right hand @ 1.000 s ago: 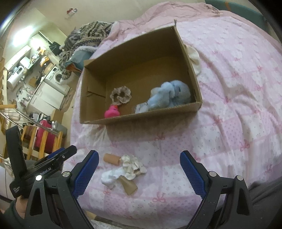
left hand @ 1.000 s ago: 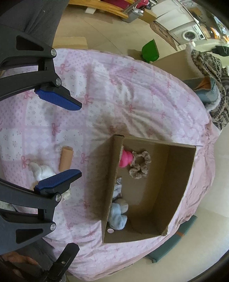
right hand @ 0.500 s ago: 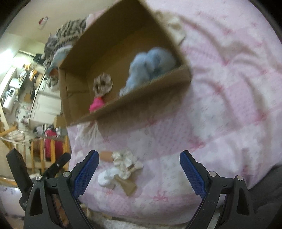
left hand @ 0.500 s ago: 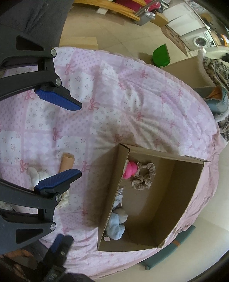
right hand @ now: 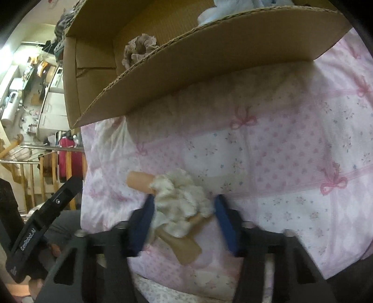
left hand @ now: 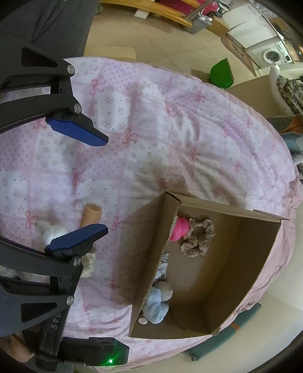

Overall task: Organize soft objects
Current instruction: 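Grasp the cream lace scrunchie with the right tool while the left tool grasps the white sock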

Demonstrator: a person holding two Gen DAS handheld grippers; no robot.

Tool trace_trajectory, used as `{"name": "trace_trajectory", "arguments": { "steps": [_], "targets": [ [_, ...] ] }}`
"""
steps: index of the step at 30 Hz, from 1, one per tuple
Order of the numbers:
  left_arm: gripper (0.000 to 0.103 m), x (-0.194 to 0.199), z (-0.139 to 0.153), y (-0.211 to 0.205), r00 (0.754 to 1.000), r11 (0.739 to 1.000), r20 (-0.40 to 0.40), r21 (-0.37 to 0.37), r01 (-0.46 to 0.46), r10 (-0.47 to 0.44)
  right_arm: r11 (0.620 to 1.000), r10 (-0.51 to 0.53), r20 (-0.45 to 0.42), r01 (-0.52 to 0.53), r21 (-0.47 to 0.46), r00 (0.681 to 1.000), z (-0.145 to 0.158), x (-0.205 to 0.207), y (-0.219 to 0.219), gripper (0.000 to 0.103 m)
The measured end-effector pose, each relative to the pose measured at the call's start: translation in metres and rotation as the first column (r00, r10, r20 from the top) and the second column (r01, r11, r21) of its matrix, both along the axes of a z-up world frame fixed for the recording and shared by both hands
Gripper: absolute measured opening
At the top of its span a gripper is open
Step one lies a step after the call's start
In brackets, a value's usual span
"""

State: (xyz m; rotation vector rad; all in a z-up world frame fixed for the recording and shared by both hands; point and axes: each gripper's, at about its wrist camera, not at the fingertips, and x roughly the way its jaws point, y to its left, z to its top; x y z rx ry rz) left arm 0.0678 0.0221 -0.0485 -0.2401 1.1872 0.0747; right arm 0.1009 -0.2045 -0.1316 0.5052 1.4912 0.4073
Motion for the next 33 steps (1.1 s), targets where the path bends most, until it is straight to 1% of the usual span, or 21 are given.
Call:
{"name": "trace_trajectory", "arguments": {
  "steps": [2,3,4,5,9,12,15,17,20,25,26,28,29,30,31,33],
  "targets": [
    [0.066,0.0,-0.002,-0.002,1.0,1.0,-0.007,0.004,0.008,-0.008,1.0,0.005,-0.001,-0.005,-0.008,1.0,-0.001,-0.001,-0.002,0.032],
    [0.066,0.0,-0.003,-0.003,1.0,1.0,-0.009,0.003,0.015,-0.015,1.0,0.006,0.006,-0.006,-0.014,1.0,0.0,-0.001,-0.003,0.024],
    [0.066,-0.001,-0.003,-0.005,1.0,1.0,-0.009,0.004,0.025,-0.025,1.0,0.009,0.017,-0.008,-0.022,1.0,0.003,-0.002,-0.004,0.018],
    [0.066,-0.001,-0.003,-0.008,0.999,0.999,-0.008,0.008,0.035,-0.035,1.0,0.011,0.031,-0.01,-0.028,0.999,0.006,-0.002,-0.005,0.016],
    [0.066,-0.003,-0.008,-0.015,0.997,0.997,-0.031,0.027,0.073,-0.072,0.999,-0.037,0.096,0.038,-0.011,0.995,0.02,-0.002,-0.019,0.015],
    [0.066,-0.002,-0.02,-0.018,0.991,0.995,-0.093,0.021,0.096,-0.094,0.997,-0.071,0.152,0.072,-0.002,0.986,0.035,-0.004,-0.027,0.015],
    [0.066,-0.003,-0.036,-0.021,0.981,0.994,-0.161,-0.021,0.11,-0.112,0.994,-0.112,0.189,0.111,0.016,0.976,0.046,-0.004,-0.036,0.015],
    [0.066,-0.004,-0.043,-0.027,0.972,0.99,-0.186,-0.039,0.136,-0.14,0.991,-0.136,0.204,0.134,0.022,0.97,0.051,-0.004,-0.041,0.015],
    [0.066,-0.004,-0.049,-0.036,0.964,0.985,-0.203,-0.022,0.171,-0.172,0.985,-0.17,0.227,0.167,0.035,0.959,0.057,-0.004,-0.049,0.015],
    [0.066,-0.001,-0.06,-0.048,0.95,0.978,-0.237,-0.022,0.205,-0.205,0.984,-0.18,0.217,0.175,0.042,0.96,0.057,-0.005,-0.052,0.015],
    [0.065,0.0,-0.063,-0.05,0.947,0.977,-0.243,-0.022,0.212,-0.211,0.984,-0.18,0.218,0.175,0.041,0.959,0.059,-0.005,-0.053,0.015],
    [0.057,0.001,-0.066,-0.054,0.941,0.973,-0.25,-0.025,0.231,-0.23,0.984,-0.179,0.223,0.174,0.043,0.958,0.06,-0.005,-0.053,0.015],
    [0.046,0.002,-0.068,-0.056,0.939,0.971,-0.251,-0.019,0.239,-0.236,0.984,-0.178,0.223,0.172,0.044,0.958,0.06,-0.005,-0.052,0.015],
    [0.031,0.002,-0.069,-0.058,0.938,0.969,-0.25,-0.014,0.245,-0.241,0.984,-0.176,0.223,0.171,0.043,0.959,0.06,-0.005,-0.05,0.015],
    [0.029,0.002,-0.069,-0.058,0.938,0.969,-0.248,-0.013,0.246,-0.241,0.985,-0.175,0.222,0.17,0.041,0.959,0.059,-0.005,-0.05,0.015],
    [0.028,0.001,-0.067,-0.061,0.942,0.97,-0.231,-0.02,0.244,-0.242,0.985,-0.172,0.22,0.168,0.038,0.96,0.058,-0.005,-0.049,0.015]
  ]
}}
